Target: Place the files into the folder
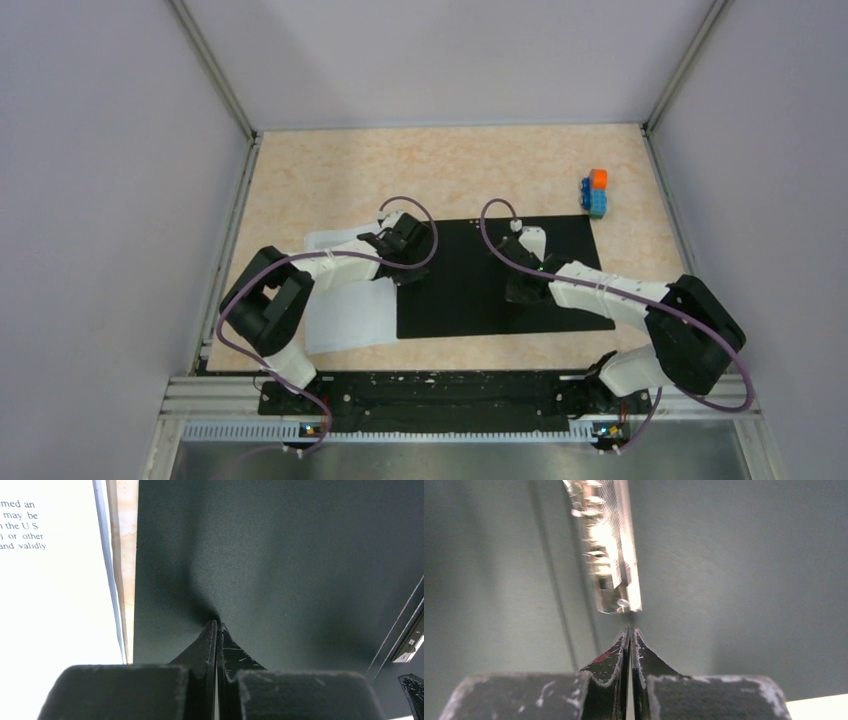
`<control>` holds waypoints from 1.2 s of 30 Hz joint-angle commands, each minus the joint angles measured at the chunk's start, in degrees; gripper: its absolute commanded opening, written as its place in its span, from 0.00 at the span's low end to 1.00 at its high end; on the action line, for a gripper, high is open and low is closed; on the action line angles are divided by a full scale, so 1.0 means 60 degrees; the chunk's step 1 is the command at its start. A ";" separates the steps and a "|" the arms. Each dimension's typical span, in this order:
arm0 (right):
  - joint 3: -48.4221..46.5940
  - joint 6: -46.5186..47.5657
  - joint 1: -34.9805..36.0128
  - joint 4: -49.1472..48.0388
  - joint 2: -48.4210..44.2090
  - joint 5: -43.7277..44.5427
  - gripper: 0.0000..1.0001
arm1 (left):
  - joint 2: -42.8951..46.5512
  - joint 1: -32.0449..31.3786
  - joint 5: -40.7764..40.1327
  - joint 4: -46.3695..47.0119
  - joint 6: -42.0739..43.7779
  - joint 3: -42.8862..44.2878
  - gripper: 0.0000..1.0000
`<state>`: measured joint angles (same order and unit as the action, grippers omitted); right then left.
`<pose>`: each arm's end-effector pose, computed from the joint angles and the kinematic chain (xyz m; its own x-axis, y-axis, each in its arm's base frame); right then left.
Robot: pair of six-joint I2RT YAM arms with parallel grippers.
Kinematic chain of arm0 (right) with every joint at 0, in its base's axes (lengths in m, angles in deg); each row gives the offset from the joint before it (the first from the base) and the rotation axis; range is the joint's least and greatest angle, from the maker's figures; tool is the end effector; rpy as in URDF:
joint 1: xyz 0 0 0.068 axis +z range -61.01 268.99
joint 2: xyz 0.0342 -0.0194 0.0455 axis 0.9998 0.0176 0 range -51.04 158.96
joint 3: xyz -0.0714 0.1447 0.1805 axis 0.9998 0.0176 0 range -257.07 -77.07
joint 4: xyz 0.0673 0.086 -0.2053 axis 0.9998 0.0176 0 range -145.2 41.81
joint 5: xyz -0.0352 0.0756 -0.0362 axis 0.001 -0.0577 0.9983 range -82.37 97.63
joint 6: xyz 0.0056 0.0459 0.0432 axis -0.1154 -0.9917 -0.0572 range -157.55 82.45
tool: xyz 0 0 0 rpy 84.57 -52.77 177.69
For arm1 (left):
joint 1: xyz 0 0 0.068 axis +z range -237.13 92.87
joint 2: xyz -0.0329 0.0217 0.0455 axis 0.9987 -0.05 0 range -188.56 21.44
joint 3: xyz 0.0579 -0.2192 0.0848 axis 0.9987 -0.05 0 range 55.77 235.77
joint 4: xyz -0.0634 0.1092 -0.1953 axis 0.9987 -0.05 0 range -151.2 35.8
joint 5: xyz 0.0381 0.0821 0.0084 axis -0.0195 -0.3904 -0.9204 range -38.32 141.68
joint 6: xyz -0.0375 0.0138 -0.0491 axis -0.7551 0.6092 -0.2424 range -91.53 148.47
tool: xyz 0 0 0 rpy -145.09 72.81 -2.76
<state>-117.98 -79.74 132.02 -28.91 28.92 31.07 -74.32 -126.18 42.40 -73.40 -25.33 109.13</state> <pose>0.1836 0.1448 0.1462 -0.8312 0.0671 -0.5519 0.0722 0.9973 0.0125 0.2377 -0.1827 0.1372 -0.8571 -0.3302 -0.3954 -0.2192 0.9284 -0.3002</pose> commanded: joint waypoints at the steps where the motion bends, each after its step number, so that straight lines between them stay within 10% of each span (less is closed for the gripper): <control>1: 0.0153 0.0023 -0.0081 0.1283 -0.0126 0.1043 0.02 | -0.0520 0.0158 -0.0503 -0.0843 0.0118 -0.0471 0.00; 23: -0.0387 0.0946 -0.0754 -0.0760 -0.1233 -0.1592 0.18 | -0.0489 0.0150 0.0276 -0.0819 0.1032 0.0087 0.00; 36: -0.0643 0.1044 -0.1736 -0.1554 -0.0776 -0.2750 0.14 | 0.0420 0.0150 0.0657 -0.1534 0.2223 0.1675 0.37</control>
<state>-119.18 -73.82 122.25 -36.34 23.56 16.21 -74.85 -125.48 46.38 -79.58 -15.50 114.00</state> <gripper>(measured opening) 0.146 0.354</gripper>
